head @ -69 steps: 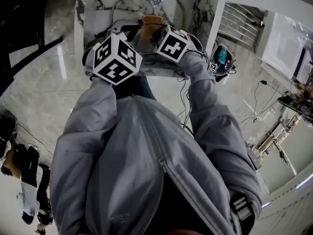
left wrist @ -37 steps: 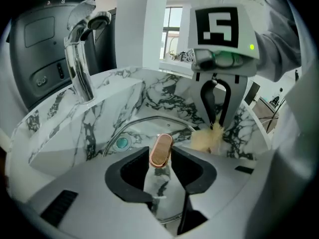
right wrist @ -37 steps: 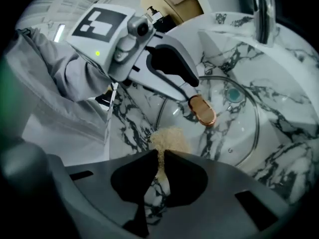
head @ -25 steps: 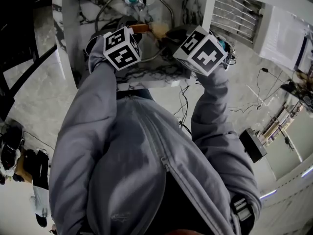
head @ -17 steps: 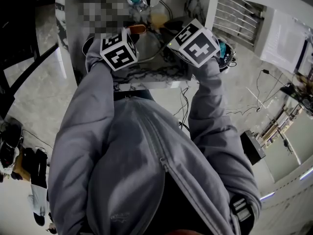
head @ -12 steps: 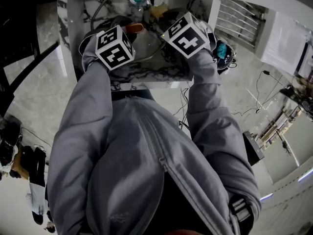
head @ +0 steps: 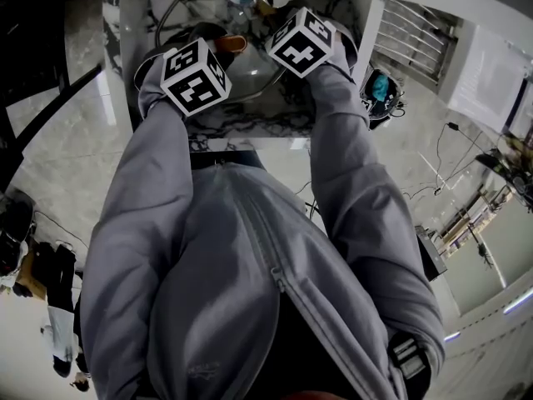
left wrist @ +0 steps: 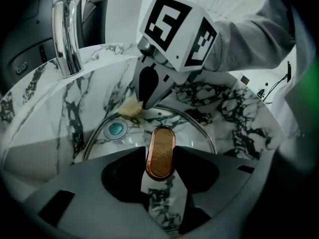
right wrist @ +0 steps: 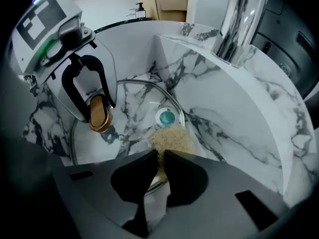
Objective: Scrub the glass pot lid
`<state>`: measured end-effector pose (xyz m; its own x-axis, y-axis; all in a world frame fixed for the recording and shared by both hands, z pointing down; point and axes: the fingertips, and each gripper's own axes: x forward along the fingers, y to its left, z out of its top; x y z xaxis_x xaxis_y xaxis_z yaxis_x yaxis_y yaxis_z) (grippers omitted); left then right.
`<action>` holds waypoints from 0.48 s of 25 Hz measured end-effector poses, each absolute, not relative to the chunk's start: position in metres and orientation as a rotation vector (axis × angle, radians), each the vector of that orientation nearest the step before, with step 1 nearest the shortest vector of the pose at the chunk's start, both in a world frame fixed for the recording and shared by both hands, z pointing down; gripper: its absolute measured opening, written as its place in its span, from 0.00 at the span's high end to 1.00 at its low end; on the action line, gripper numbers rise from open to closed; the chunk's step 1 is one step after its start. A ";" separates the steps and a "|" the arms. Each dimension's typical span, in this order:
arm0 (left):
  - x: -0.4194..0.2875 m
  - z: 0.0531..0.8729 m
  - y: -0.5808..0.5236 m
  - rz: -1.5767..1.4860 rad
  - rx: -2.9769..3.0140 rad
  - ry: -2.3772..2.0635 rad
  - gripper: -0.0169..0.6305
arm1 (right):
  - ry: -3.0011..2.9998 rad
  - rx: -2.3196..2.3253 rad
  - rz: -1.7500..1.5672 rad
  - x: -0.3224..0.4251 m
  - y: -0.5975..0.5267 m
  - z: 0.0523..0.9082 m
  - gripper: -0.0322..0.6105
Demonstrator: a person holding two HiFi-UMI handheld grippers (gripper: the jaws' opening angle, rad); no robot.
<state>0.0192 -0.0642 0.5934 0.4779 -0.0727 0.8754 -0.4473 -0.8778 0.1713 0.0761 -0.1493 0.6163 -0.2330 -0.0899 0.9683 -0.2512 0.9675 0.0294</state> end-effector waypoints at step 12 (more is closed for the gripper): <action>0.019 0.593 -0.064 1.351 2.346 -0.459 0.67 | -1.765 0.095 0.235 0.084 -0.068 0.615 0.87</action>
